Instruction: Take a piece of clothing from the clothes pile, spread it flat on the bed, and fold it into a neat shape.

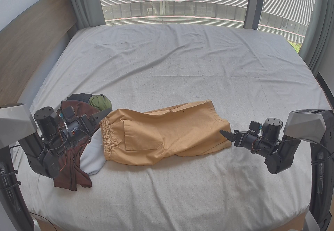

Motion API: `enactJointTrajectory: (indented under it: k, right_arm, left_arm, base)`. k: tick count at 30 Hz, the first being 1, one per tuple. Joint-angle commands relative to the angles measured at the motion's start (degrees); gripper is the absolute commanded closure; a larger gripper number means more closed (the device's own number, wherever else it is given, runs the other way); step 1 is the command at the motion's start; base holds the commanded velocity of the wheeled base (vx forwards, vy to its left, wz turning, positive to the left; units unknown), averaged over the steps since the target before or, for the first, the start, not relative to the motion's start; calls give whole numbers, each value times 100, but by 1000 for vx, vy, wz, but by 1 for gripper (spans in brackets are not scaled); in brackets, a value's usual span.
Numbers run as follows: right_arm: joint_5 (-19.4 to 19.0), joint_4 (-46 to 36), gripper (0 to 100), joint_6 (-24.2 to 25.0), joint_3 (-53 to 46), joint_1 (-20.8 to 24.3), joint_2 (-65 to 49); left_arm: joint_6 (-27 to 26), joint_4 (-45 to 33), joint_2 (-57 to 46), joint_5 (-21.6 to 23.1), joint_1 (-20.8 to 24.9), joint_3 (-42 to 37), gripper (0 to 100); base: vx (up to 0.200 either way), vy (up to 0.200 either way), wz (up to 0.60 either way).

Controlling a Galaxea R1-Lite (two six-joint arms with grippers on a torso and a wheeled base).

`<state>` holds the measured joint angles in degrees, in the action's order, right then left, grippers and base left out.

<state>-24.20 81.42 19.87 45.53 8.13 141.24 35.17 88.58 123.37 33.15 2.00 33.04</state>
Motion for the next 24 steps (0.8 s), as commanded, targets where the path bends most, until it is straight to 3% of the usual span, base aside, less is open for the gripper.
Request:
enactJointTrajectory:
  k: [1, 13, 14, 24]
  right_arm:
    - [-6, -39, 0, -1, 149, 4, 220]
    - [-6, -179, 0, -1, 544, 66, 527]
    - [-6, -179, 100, -1, 544, 66, 519]
    - [-6, -118, 100, -10, 26, 66, 62]
  left_arm:
    - [7, 10, -15, -1, 2, -8, 0]
    - [7, 10, -23, -1, 2, -8, 0]
    - [7, 10, -23, -1, 2, -8, 0]
    - [16, 10, -23, -1, 2, 1, 0]
  base:
    - [0, 0, 0]
    - [0, 0, 0]
    - [0, 0, 0]
    - [0, 0, 0]
